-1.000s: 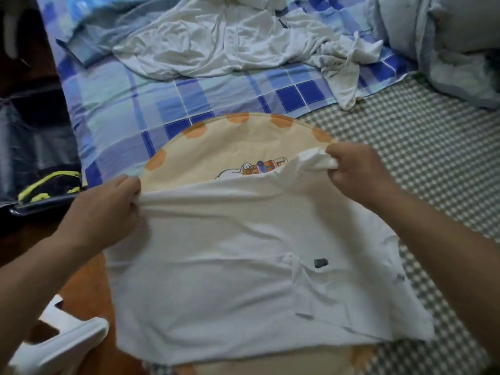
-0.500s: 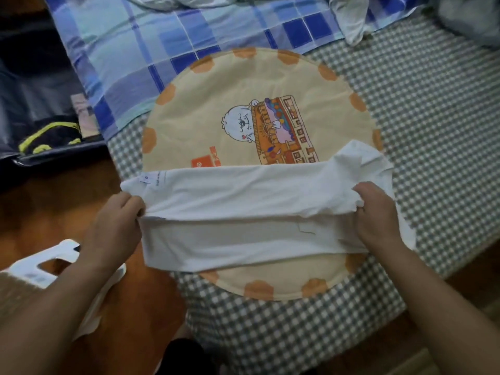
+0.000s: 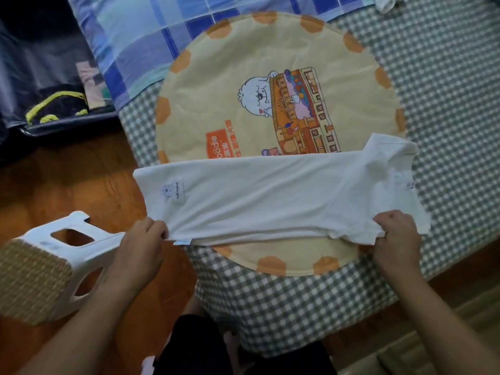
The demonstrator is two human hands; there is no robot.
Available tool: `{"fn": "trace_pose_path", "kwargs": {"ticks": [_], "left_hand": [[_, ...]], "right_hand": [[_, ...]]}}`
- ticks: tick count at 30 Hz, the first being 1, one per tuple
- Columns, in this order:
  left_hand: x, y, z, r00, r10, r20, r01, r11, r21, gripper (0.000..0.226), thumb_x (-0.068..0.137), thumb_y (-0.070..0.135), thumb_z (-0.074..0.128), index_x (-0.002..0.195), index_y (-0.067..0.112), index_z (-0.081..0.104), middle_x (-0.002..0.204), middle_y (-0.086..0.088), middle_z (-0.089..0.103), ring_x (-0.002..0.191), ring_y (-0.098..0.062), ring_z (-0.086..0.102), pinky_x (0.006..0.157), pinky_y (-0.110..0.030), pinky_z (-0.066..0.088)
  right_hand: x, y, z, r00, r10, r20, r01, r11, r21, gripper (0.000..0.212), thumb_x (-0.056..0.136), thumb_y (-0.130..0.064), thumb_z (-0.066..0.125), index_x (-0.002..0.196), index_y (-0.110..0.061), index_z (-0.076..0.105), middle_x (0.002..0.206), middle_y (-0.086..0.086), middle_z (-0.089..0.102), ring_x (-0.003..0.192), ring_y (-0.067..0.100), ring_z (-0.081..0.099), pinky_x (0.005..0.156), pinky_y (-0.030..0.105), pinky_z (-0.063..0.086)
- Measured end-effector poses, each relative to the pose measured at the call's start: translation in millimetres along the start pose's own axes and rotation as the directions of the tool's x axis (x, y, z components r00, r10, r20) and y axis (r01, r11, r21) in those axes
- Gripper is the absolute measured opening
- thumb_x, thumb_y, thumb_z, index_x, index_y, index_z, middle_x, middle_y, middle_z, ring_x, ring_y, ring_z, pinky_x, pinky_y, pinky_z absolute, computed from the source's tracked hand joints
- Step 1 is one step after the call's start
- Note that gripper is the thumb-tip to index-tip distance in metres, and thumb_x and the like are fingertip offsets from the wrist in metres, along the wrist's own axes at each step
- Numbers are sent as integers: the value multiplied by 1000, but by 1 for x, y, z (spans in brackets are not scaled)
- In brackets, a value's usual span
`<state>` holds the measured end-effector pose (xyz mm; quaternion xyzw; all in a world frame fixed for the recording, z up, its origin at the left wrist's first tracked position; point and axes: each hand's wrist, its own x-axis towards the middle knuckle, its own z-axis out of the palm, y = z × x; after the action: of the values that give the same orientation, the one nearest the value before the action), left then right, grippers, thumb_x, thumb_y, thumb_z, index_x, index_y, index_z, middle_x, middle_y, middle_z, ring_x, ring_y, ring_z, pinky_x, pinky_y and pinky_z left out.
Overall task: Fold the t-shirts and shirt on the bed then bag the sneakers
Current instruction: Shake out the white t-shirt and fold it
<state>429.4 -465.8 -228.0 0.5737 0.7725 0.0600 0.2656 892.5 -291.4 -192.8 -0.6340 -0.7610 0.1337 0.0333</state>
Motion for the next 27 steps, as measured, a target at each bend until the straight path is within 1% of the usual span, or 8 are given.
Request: {"fn": "trace_pose_path", "kwargs": {"ticks": [6, 9, 11, 13, 17, 19, 24, 27], "left_hand": [[-2, 4, -9, 997, -70, -17, 70, 997, -30, 32, 68, -14, 62, 84, 14, 57, 84, -4, 54, 79, -27, 49, 63, -41, 42], [-3, 19, -13, 998, 59, -9, -59, 998, -14, 30, 70, -4, 71, 96, 7, 64, 95, -11, 59, 88, -32, 54, 71, -45, 48], [1, 30, -5, 976, 213, 54, -214, 977, 21, 29, 72, 4, 72, 100, 6, 66, 100, -12, 60, 89, -35, 57, 72, -46, 48], [8, 35, 3, 954, 286, 94, -290, 956, 34, 24, 76, 10, 64, 100, 6, 66, 100, -11, 60, 86, -36, 58, 68, -47, 48], [11, 36, 1, 963, 265, 50, -264, 964, -25, 17, 83, 12, 54, 95, 7, 65, 93, -9, 58, 81, -32, 56, 63, -45, 47], [6, 37, -4, 959, 278, 59, -276, 960, -33, 17, 87, 12, 52, 97, 7, 65, 93, -7, 59, 80, -28, 55, 62, -41, 46], [7, 36, -3, 944, 322, 75, -322, 947, -14, 22, 91, 14, 53, 105, 6, 68, 99, -9, 64, 86, -30, 59, 66, -44, 50], [14, 42, 0, 951, 298, 84, -300, 954, 12, 15, 88, 3, 64, 103, 6, 67, 98, -10, 63, 83, -32, 60, 64, -42, 48]], "right_hand": [[0, -2, -13, 984, 177, -12, -176, 984, 36, 20, 78, -5, 49, 81, -3, 69, 86, 14, 64, 84, 34, 55, 67, 26, 22], [-2, -4, -6, 990, 96, 105, -86, 991, -98, 15, 72, 2, 51, 78, -4, 63, 86, 18, 61, 83, 37, 53, 72, 32, 26], [-8, -7, 3, 987, 96, 132, -78, 988, -130, 27, 65, 11, 59, 89, 0, 65, 97, 20, 59, 89, 38, 49, 75, 32, 25], [-15, -13, 4, 992, 84, 96, -73, 992, -107, 29, 64, 7, 57, 91, 1, 63, 97, 19, 57, 89, 36, 46, 74, 30, 22], [-17, -15, -12, 985, 166, -39, -165, 985, 40, 13, 73, -2, 45, 78, -4, 56, 85, 15, 54, 84, 33, 47, 70, 30, 22], [-15, -15, -21, 980, 177, -94, -168, 981, 97, 10, 76, -3, 47, 77, -4, 56, 84, 16, 54, 83, 33, 48, 69, 30, 21], [-11, -25, -35, 970, 133, -205, -101, 982, 160, 12, 82, -4, 47, 72, -3, 53, 78, 15, 54, 80, 28, 46, 67, 30, 21], [-13, -24, -29, 976, 97, -197, -73, 989, 128, 13, 80, -5, 44, 73, -3, 54, 78, 15, 54, 79, 29, 46, 69, 28, 20]]}}
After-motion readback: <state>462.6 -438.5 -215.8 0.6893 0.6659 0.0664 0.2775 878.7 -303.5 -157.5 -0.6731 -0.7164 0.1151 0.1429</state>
